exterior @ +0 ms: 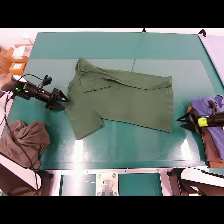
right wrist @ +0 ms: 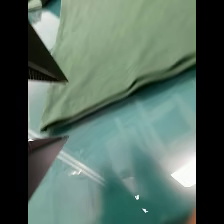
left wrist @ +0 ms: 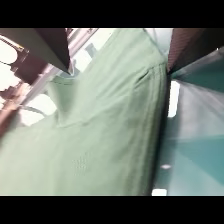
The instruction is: Fold the shirts.
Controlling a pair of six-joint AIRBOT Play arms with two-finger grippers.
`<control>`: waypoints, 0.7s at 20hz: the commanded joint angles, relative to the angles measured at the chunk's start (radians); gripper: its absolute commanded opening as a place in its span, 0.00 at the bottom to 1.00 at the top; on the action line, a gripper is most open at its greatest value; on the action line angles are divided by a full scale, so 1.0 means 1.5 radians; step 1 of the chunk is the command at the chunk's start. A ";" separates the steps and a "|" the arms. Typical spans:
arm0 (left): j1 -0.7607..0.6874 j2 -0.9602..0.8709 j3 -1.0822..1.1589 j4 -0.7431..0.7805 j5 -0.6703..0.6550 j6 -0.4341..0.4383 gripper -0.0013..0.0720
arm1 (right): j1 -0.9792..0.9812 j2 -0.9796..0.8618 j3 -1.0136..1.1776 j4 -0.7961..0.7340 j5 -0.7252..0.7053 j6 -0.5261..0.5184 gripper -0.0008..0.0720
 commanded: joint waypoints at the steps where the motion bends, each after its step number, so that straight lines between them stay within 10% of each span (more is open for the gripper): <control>1: -0.008 -0.001 -0.031 -0.049 0.011 0.039 0.53 | 0.023 0.007 -0.080 -0.002 -0.075 -0.007 0.63; 2: -0.014 -0.002 -0.031 -0.052 0.012 0.057 0.25 | 0.032 0.007 -0.092 -0.002 -0.091 -0.007 0.63; 4: -0.028 -0.002 -0.031 -0.056 0.045 0.066 0.06 | 0.043 0.006 -0.105 0.007 -0.111 -0.007 0.63; 9: -0.036 -0.002 -0.030 -0.071 0.086 0.068 0.05 | 0.091 0.000 -0.108 0.055 -0.118 -0.023 0.58; 12: -0.036 -0.001 -0.028 -0.069 0.078 0.068 0.05 | 0.117 0.000 -0.108 0.055 -0.103 -0.025 0.39; 14: -0.036 -0.001 -0.013 -0.063 0.065 0.067 0.05 | 0.116 0.000 -0.106 0.055 -0.100 -0.037 0.06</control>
